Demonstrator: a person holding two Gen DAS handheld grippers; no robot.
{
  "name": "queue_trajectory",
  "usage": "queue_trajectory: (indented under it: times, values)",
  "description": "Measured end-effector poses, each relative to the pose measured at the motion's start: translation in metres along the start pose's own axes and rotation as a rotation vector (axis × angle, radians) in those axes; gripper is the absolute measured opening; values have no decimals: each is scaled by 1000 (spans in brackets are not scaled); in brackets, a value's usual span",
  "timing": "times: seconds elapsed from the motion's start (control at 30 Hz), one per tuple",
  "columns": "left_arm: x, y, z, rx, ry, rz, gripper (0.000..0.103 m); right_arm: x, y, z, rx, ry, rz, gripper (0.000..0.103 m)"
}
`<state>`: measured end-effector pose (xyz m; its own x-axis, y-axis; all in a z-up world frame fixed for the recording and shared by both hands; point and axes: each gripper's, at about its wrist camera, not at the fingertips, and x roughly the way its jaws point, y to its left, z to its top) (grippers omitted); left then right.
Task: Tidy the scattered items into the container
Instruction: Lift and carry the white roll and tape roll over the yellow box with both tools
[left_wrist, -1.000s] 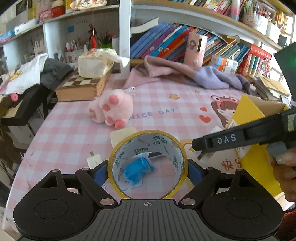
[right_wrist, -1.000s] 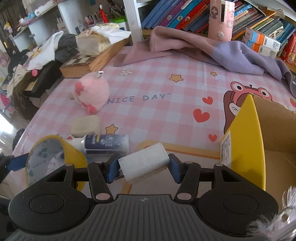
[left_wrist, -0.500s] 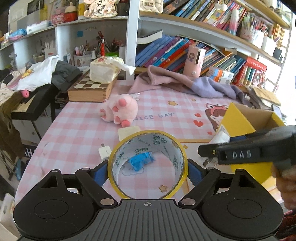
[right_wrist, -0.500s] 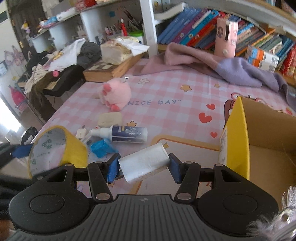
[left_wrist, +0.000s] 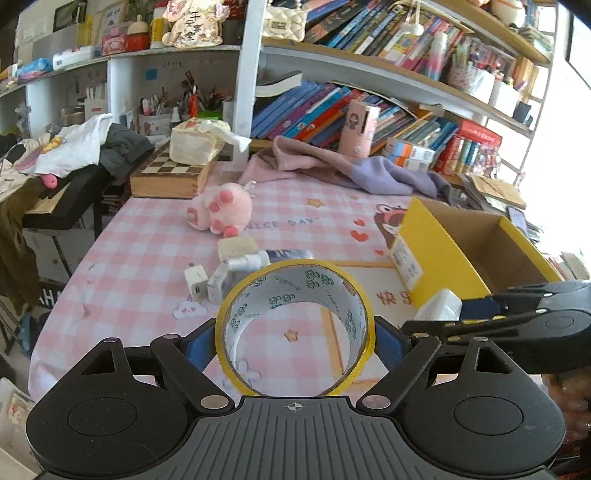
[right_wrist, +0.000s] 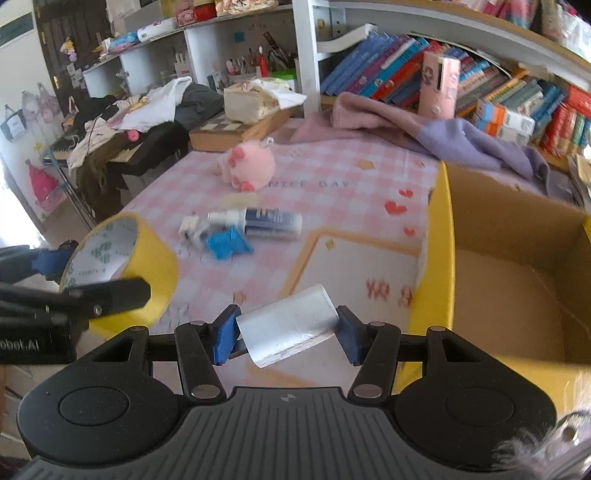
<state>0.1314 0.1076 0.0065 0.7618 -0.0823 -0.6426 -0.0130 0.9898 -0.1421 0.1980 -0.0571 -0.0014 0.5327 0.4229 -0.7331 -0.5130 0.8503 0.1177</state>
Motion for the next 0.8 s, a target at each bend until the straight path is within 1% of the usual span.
queue_trajectory:
  times: [0.47,0.63,0.8]
  values:
    - [-74,-27,-60,8,-16,-48,87,-74,23,-76,47,-46,-32,53]
    - [-95,-33,-72,21,-27,-58,87,-95,30,-92,70,-60,-39,53]
    - [-103,-43,-81,37,-24,-110,87,-114,36,-109,60,-62,-65,53]
